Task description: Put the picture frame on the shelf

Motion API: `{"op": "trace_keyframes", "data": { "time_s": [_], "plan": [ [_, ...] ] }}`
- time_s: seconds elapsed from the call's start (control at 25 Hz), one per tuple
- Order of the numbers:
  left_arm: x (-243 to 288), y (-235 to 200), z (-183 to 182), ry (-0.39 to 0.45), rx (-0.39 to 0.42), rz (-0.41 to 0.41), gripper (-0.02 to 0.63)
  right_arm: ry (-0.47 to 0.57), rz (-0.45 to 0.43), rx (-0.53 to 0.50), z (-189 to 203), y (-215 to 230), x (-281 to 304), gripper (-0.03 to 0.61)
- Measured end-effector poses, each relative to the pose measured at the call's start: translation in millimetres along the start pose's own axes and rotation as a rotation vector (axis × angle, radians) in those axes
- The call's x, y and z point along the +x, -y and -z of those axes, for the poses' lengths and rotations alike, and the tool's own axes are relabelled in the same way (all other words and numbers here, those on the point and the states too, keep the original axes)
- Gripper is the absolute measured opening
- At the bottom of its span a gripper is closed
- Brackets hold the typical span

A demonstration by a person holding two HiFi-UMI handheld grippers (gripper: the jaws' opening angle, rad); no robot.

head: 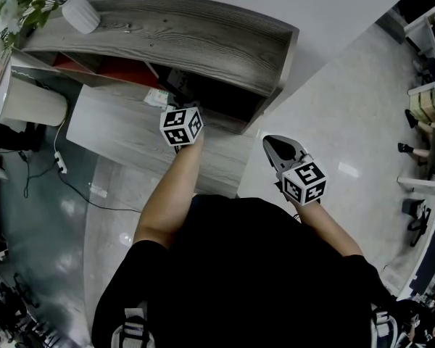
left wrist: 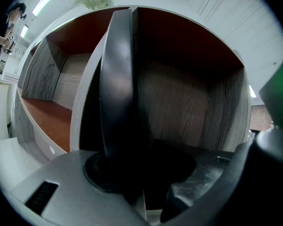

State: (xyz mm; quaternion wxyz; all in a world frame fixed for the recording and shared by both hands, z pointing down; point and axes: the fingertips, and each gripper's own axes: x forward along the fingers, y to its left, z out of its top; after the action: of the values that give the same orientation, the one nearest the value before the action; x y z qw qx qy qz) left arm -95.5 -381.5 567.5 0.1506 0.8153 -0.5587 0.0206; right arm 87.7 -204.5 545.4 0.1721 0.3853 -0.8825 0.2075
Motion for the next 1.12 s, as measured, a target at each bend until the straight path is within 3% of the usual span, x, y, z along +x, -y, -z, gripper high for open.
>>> {"op": "trace_keyframes", "data": {
  "time_s": [1.12],
  "plan": [
    [-23, 0, 15, -0.028, 0.018, 0.012, 0.176, 0.003, 0.015, -0.01, 2, -8, -14, 0.015]
  ]
}}
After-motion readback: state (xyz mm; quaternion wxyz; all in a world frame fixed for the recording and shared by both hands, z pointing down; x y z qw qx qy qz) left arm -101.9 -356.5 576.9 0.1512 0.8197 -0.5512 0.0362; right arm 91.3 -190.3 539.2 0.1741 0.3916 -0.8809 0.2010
